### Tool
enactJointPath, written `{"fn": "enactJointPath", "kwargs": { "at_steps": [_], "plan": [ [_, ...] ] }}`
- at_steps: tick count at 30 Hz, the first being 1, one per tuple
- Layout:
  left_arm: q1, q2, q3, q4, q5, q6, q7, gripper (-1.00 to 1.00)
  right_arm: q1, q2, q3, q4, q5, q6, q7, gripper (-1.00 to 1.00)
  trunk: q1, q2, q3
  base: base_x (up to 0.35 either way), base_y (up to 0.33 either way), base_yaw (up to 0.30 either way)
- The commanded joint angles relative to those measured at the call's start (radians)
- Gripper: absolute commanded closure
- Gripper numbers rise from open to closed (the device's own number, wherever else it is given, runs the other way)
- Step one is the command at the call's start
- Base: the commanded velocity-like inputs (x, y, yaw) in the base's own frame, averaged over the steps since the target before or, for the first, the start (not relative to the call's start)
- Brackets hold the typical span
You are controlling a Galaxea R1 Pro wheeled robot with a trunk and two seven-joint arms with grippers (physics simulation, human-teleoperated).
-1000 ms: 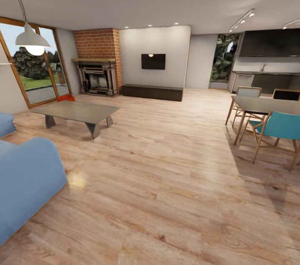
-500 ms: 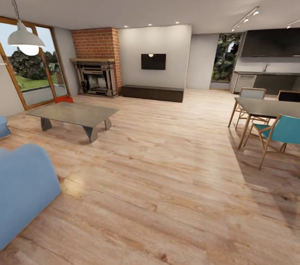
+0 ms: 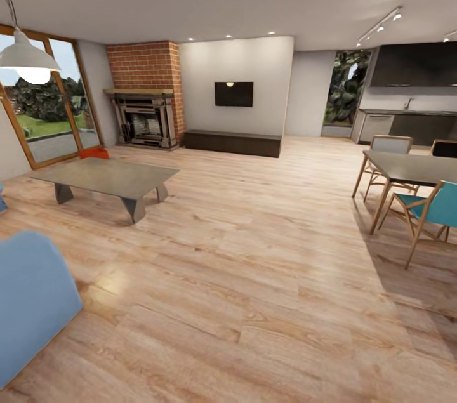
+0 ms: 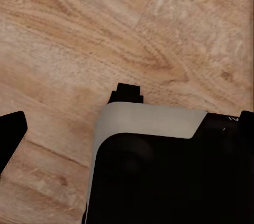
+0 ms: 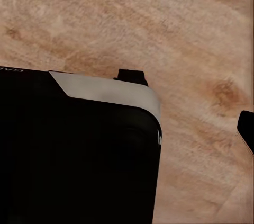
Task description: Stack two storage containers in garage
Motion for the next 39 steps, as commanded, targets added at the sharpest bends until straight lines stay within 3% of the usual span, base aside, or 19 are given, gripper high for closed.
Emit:
{"fn": "enactJointPath", "kwargs": {
  "at_steps": [1,8,20,39],
  "plan": [
    [-0.001,0.000,0.005,0.000,0.008,0.004,0.001,-1.00,-0.001,0.001,0.008,0.003,-0.010,-0.005,-0.001,-1.00,0.001,-0.001,-0.001,0.323,0.000,0.000],
    [-0.001,0.000,0.005,0.000,0.008,0.004,0.002,-1.00,-0.001,0.001,0.007,0.003,-0.013,-0.006,-0.002,-1.00,0.001,-0.001,-0.001,0.323,0.000,-0.033],
    [-0.001,0.000,0.005,0.000,0.008,0.003,0.002,-1.00,-0.001,0.001,0.004,0.003,-0.014,-0.005,-0.003,-1.00,0.001,-0.001,-0.001,0.323,0.000,-0.203],
    [0.012,0.000,0.005,0.000,0.006,0.000,-0.002,-1.00,-0.001,0.006,0.007,0.003,-0.007,-0.007,-0.006,-1.00,0.001,-0.001,-0.001,0.323,0.000,-0.008]
  ]
}}
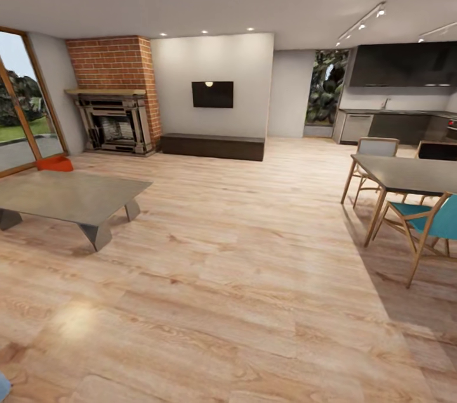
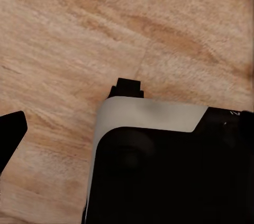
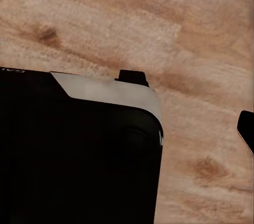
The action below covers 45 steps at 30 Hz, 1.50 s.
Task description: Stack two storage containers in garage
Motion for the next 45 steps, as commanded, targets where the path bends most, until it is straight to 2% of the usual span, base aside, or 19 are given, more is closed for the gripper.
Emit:
{"fn": "enactJointPath", "kwargs": {
  "at_steps": [1,11,45],
  "plan": [
    [0.001,0.000,0.005,-0.001,0.009,0.003,0.000,-1.00,-0.001,0.001,0.008,0.003,-0.009,-0.005,-0.001,-1.00,0.001,-0.001,-0.001,0.323,0.000,0.000],
    [0.016,-0.003,0.004,-0.001,0.006,-0.002,-0.001,-1.00,-0.001,0.002,0.008,0.003,-0.009,-0.005,0.000,-1.00,0.001,-0.001,-0.001,0.323,0.000,0.000],
    [0.017,-0.005,0.004,-0.001,0.006,-0.001,-0.001,-1.00,-0.001,0.001,0.008,0.003,-0.008,-0.005,-0.001,-1.00,0.001,-0.001,-0.001,0.323,0.000,0.000]
  ]
}}
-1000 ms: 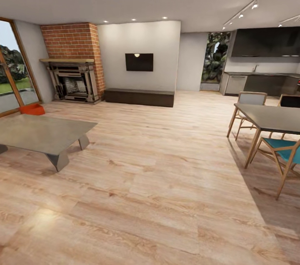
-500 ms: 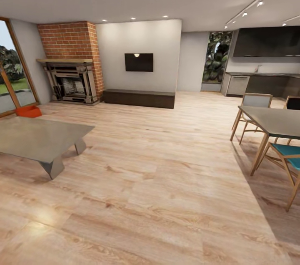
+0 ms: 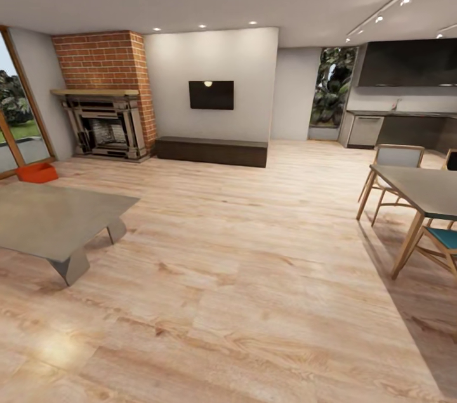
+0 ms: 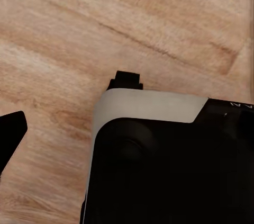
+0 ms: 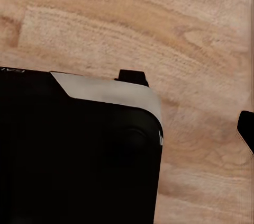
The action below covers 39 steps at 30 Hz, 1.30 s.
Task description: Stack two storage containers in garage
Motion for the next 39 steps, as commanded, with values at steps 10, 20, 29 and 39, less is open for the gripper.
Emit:
{"fn": "enactJointPath", "kwargs": {
  "at_steps": [10,20,29,39],
  "plan": [
    [-0.001,0.000,0.005,0.000,0.008,0.004,0.001,-1.00,-0.001,0.001,0.008,0.003,-0.009,-0.005,-0.001,-1.00,0.001,-0.001,-0.001,0.323,0.000,0.000],
    [0.000,-0.002,0.005,0.000,0.007,0.005,0.001,-1.00,-0.001,0.001,0.008,0.003,-0.009,-0.005,-0.001,-1.00,0.001,-0.001,-0.001,0.323,0.000,0.000],
    [0.026,0.005,0.005,0.000,0.004,-0.002,0.001,-1.00,-0.001,0.002,0.011,0.002,-0.014,-0.005,-0.001,-1.00,0.001,-0.001,-0.001,0.323,0.000,0.000],
    [0.027,0.007,0.005,0.000,0.004,-0.007,0.001,-1.00,-0.001,0.002,0.010,-0.002,-0.009,-0.006,0.000,-1.00,0.001,-0.001,-0.001,0.323,0.000,0.000]
  ]
}}
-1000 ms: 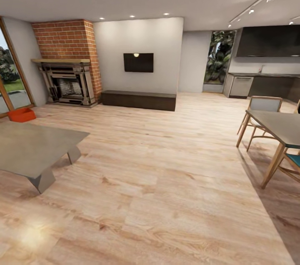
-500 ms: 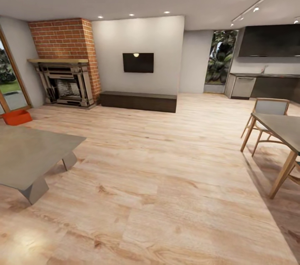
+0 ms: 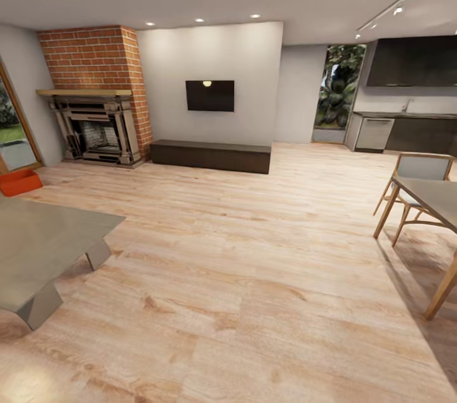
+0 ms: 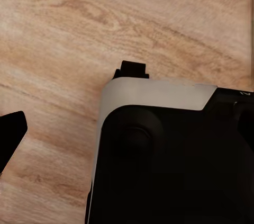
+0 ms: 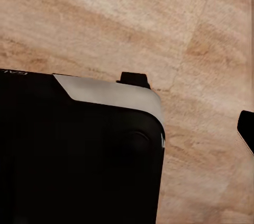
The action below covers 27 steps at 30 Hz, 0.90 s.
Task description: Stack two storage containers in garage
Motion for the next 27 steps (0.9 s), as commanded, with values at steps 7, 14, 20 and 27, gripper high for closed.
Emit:
{"fn": "enactJointPath", "kwargs": {
  "at_steps": [7,14,20,27],
  "plan": [
    [0.000,0.001,0.005,0.000,0.007,0.003,0.000,-1.00,-0.001,-0.001,0.006,0.000,-0.015,-0.006,-0.002,-1.00,0.001,-0.001,-0.001,0.323,0.000,0.000],
    [0.000,0.000,0.005,0.000,0.007,0.003,0.000,-1.00,0.000,-0.004,0.002,0.003,-0.022,-0.040,0.002,-1.00,0.001,-0.001,-0.001,0.323,0.000,0.000],
    [0.000,0.000,0.005,0.000,0.007,0.003,0.000,-1.00,-0.001,-0.005,0.002,0.003,-0.022,-0.045,0.002,-1.00,0.001,-0.001,-0.001,0.323,0.000,0.000],
    [-0.001,-0.001,0.005,0.000,0.007,0.003,0.000,-1.00,-0.001,-0.004,0.002,0.003,-0.022,-0.045,0.002,-1.00,0.001,-0.001,-0.001,0.323,0.000,0.000]
  ]
}}
